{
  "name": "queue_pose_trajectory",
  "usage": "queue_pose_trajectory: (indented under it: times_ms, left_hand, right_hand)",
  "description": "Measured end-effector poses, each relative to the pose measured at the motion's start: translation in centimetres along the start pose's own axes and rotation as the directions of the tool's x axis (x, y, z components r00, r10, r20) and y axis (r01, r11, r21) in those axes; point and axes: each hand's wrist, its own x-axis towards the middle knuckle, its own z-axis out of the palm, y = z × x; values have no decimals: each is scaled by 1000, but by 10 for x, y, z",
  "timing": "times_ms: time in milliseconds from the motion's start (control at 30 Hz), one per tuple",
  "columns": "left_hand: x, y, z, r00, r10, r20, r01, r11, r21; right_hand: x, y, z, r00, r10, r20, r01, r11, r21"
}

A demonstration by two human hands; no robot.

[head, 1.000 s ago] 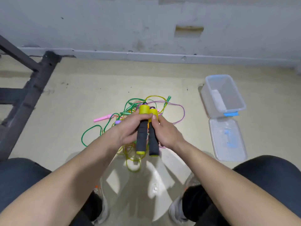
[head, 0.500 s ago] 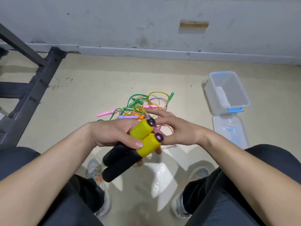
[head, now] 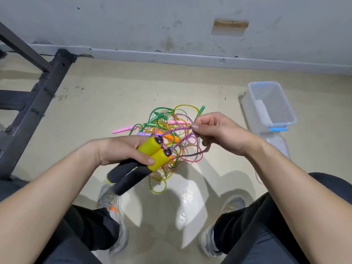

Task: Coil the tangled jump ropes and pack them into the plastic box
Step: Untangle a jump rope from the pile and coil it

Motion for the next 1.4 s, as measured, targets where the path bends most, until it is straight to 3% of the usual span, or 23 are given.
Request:
queue_pose_trajectory:
  times_ms: [200,300,367,433,500,633,767,967,1133,1267,1400]
  left_hand:
    - [13,-3,5,980,-96,-175,149,936,318]
    - [13,11,12,937,60,-344,66,938,341]
    - [15,24,26,907,228,-355,-107,938,330]
    - [21,31,43,896,351,-272,-294,928,227]
    - [26,33,58,877,370,-307,-366,928,73]
    - [29,27,64,845,346,-408,-357,933,50]
    - [31,22,65,863,328,-385,-364,931,-22]
    - [30,21,63,917,299,-263,-365,895,-257]
    - [29,18,64,943,319,-98,-328,835,-442]
    - [31,22,62,925,330,-190,-381,800,-463]
    - [26,30,52,902,343,-263,-432,703,-565]
  right_hand:
    - [8,-12,18,998,-34,49,37,998,-60]
    - [12,-15,21,997,-17,69,26,990,-138]
    - [14,-18,22,997,-12,81,26,983,-179]
    - [13,-23,21,996,19,93,-2,984,-180]
    - [13,-28,18,995,35,93,-16,981,-191]
    - [15,-30,6,999,-39,33,48,939,-341]
    - [16,-27,-1,994,-103,-42,92,976,-198]
    - [16,-27,-10,989,-148,-21,144,978,-149]
    - [18,-17,-20,982,-171,-75,147,956,-253]
    - [19,-10,-20,965,-183,-187,140,966,-218]
    - [18,0,-8,948,-118,-297,70,983,-168]
